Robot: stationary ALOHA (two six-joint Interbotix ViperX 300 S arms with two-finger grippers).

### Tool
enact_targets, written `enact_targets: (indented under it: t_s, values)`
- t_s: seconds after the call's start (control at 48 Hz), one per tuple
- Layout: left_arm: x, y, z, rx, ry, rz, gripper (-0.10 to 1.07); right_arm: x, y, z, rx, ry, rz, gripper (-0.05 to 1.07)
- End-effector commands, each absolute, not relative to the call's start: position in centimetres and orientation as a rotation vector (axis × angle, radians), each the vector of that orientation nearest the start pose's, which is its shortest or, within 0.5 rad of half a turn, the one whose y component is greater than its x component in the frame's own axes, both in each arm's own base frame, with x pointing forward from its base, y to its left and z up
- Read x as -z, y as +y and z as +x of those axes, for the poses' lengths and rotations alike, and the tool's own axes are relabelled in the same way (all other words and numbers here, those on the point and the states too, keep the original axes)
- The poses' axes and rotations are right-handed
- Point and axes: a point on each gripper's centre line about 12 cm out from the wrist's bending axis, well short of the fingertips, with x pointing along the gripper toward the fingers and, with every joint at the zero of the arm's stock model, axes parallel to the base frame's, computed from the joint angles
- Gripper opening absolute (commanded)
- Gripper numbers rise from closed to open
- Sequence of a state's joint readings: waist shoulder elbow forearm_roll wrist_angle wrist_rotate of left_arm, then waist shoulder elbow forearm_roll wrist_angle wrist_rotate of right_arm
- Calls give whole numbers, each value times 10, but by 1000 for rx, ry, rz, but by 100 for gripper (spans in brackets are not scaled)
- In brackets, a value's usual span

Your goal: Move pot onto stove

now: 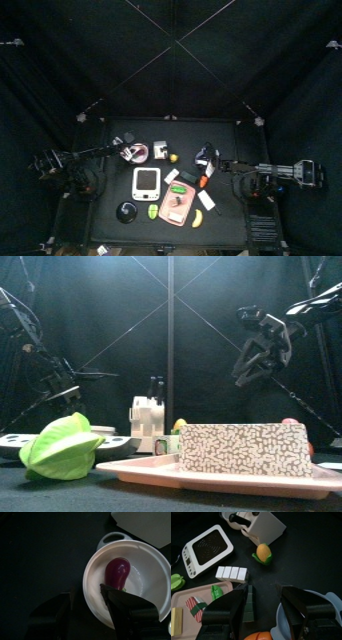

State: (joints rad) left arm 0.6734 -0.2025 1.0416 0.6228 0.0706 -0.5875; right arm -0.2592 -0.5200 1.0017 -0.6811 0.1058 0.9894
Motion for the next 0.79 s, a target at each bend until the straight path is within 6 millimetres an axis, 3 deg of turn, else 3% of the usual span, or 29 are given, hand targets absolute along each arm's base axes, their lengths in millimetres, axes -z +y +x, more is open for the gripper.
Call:
enact_targets:
  t_s: [0.0,0.417,0.771]
  values:
    - [-121,179,215,-654,864,-250,82,-219,-77,258,403,497,361,83]
    - [-120,179,216,-653,869,-252,52,-213,-76,255,414,513,387,83]
    - [-138,178,212,-676,836,-228,49,-211,-77,255,426,523,398,83]
